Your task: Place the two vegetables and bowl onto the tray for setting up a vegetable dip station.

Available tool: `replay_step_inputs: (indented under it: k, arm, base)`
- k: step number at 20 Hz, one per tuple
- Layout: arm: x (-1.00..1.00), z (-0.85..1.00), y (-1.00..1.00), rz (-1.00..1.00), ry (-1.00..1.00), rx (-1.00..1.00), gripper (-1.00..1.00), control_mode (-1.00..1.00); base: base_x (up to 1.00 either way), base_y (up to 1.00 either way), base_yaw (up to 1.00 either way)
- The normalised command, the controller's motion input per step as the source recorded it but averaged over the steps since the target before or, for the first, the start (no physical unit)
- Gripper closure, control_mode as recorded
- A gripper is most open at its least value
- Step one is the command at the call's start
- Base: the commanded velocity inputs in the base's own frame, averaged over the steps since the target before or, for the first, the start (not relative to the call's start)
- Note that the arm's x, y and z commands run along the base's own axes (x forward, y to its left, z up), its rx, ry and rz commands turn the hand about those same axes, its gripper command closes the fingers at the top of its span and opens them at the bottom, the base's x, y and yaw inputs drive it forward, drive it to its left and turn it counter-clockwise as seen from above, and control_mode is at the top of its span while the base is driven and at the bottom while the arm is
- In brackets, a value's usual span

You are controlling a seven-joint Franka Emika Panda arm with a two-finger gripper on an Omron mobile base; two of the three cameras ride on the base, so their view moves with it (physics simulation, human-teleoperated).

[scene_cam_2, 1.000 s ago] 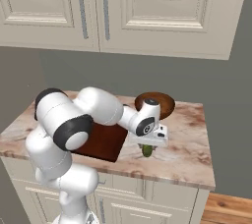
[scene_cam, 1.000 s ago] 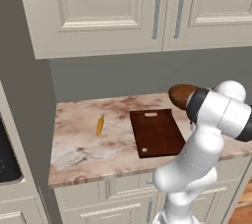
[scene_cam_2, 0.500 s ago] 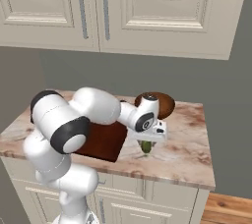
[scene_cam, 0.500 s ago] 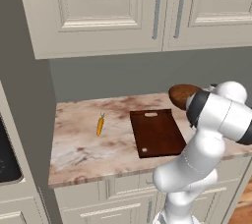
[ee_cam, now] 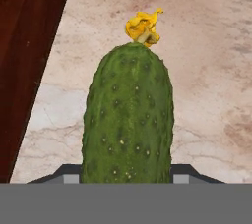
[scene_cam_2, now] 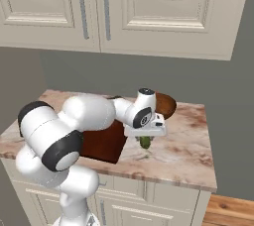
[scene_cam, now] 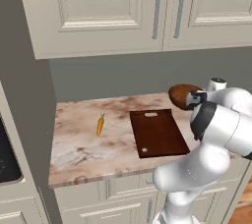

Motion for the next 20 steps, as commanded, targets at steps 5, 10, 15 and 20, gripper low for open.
replay_step_inputs:
  k: [5, 10, 15, 20]
  arm:
    - [-0.13, 0.04, 0.36, 0.26, 0.0, 0.0, 1.0, -1.0]
    - [-0.02, 0.07, 0.37, 0.26, 0.0, 0.0, 1.0, -1.0]
    - [0.29, 0.06, 0.41, 0.32, 0.01, 0.0, 1.0, -1.0]
    - [0.48, 0.02, 0.47, 0.24, 0.08, 0.0, 1.0, -1.0]
  base:
    - [0.0, 0.0, 0.0]
    - [0.0, 0.0, 0.0]
    - [0.0, 0.0, 0.0]
    - [0.0, 0.0, 0.0]
